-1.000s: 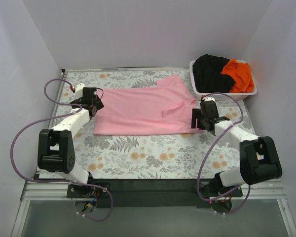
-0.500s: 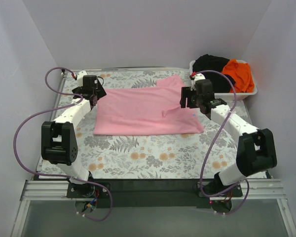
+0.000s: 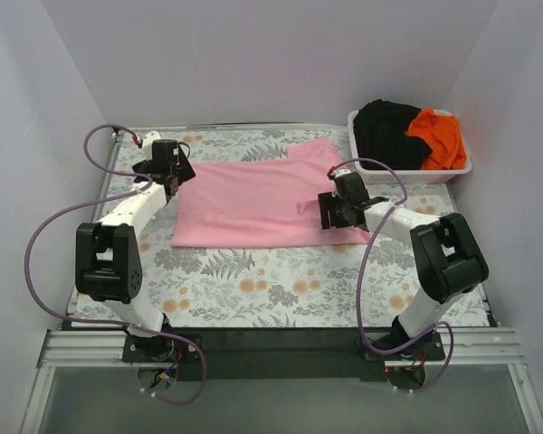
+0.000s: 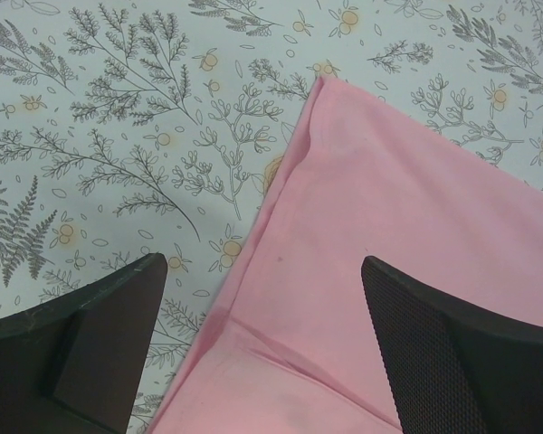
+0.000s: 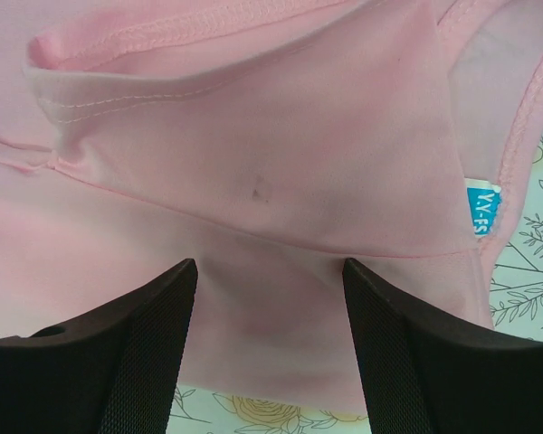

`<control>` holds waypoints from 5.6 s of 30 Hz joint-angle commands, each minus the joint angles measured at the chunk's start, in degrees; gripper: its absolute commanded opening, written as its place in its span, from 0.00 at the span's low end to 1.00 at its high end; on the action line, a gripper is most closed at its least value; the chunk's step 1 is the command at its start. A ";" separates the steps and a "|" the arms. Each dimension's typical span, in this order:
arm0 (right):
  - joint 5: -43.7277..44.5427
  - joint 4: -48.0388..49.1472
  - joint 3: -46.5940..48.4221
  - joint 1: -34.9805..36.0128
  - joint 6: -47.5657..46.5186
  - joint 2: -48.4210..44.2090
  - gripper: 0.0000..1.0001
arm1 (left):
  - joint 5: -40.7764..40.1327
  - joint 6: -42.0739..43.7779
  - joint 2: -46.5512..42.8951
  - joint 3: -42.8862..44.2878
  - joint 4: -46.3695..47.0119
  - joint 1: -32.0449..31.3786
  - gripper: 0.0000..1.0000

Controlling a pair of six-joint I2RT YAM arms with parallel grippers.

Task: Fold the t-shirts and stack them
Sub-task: Fold the tshirt

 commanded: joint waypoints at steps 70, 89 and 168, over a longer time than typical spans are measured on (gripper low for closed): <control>5.91 -13.20 43.92 -4.52 -3.67 25.88 0.65 | 23.83 12.14 26.57 19.56 11.54 4.33 0.84; 6.26 -9.86 35.73 -4.52 -3.14 21.13 0.65 | 19.44 14.86 33.43 26.08 8.91 0.90 0.60; 7.40 -15.05 73.88 -6.19 -3.32 51.10 0.43 | 10.04 17.85 22.53 13.24 15.06 2.57 0.00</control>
